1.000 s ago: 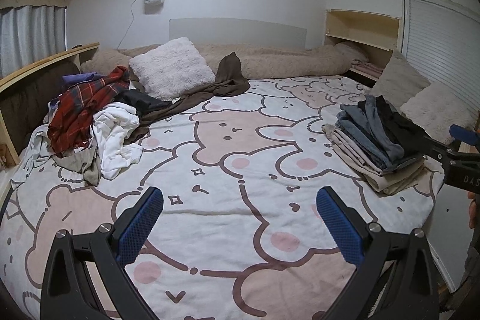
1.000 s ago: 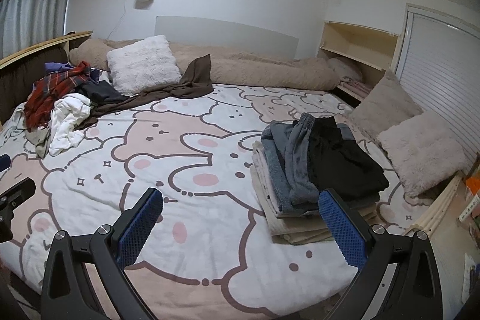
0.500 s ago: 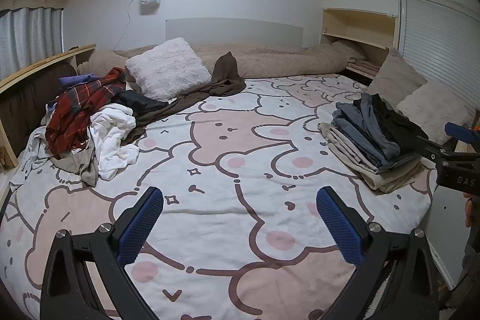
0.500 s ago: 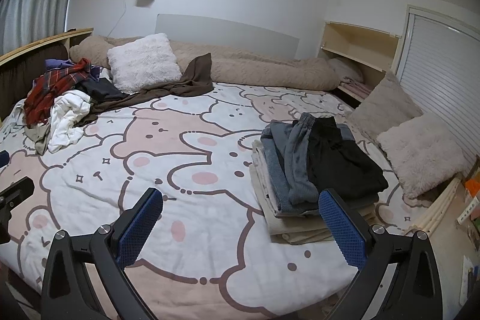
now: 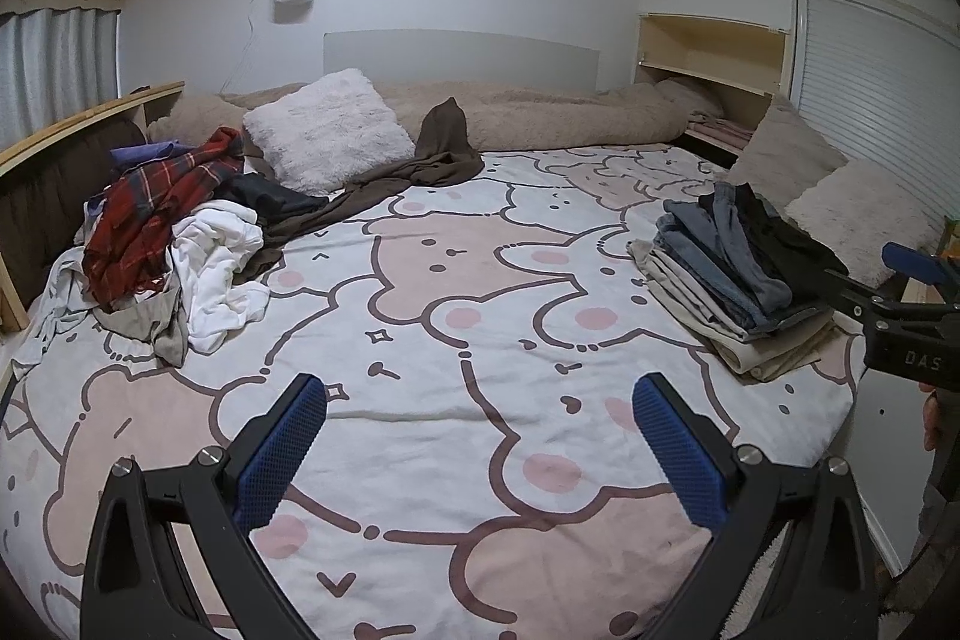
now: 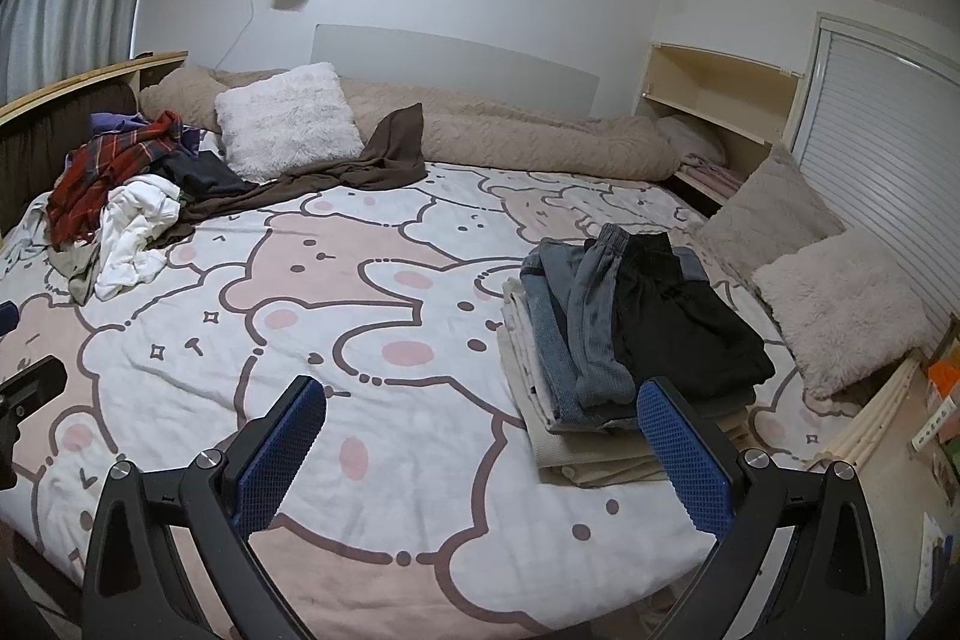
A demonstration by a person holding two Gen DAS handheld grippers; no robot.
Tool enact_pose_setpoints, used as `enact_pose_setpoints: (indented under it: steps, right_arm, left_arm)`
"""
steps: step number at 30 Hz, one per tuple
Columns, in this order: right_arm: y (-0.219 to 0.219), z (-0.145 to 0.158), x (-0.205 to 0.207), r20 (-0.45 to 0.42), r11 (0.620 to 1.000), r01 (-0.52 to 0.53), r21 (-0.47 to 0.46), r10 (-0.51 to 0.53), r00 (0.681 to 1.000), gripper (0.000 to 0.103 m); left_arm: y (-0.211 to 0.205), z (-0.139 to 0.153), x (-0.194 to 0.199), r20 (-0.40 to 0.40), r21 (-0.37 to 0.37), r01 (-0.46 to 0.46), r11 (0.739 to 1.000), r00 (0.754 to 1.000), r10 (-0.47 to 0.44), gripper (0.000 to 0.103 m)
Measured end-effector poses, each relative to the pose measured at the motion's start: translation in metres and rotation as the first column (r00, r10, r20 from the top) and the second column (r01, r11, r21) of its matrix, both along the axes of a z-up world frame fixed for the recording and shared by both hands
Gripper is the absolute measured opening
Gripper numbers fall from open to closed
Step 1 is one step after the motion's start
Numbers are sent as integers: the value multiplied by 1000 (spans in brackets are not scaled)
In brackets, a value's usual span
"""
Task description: Fold clothes
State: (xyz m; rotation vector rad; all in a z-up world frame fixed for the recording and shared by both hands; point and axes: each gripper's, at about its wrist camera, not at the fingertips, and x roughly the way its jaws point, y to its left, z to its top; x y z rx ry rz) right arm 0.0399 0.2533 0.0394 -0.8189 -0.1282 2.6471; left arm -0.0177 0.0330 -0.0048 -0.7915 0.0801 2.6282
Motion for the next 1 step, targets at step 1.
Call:
enact_pose_setpoints:
  steps: [1]
  right_arm:
    - [0, 0, 0, 1, 1000, -1, -1, 1, 1000, 103]
  left_arm:
    - [2, 0, 1, 0, -1, -3, 1000, 1000, 3, 103]
